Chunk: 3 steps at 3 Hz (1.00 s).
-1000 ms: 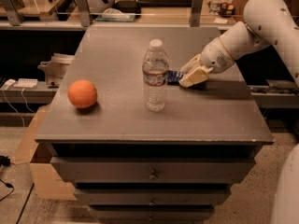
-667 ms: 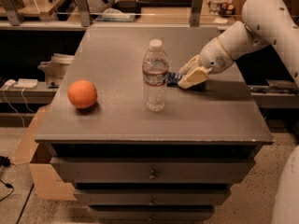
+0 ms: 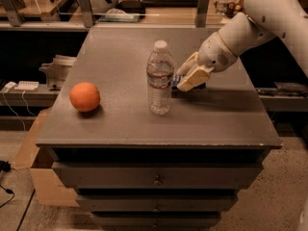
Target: Move rxbar blueberry near water bottle
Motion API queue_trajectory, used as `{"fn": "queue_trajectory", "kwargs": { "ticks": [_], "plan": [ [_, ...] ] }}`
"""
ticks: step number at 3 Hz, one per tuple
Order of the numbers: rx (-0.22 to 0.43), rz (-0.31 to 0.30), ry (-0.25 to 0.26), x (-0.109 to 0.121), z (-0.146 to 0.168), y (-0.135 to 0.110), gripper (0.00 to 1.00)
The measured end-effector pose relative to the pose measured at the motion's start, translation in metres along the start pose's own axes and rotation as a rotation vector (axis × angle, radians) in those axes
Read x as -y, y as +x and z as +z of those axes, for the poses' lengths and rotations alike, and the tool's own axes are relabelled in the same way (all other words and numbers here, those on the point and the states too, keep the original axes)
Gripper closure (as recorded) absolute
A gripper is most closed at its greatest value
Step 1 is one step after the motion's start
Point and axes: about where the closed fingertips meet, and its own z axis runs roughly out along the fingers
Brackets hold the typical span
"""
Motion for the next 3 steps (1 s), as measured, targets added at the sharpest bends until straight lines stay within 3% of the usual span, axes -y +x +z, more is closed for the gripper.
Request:
{"fn": "queue_trajectory", "kwargs": {
  "ticks": [1,2,3],
  "plan": [
    [0.001,0.01,-0.002,-0.001,0.001,0.005,1.0],
    [-0.004,0.033,0.003,0.002,0.002,0.014,0.84],
    [-0.006,0.049,0.009,0.004,0.003,0.022,0.61]
  ]
}}
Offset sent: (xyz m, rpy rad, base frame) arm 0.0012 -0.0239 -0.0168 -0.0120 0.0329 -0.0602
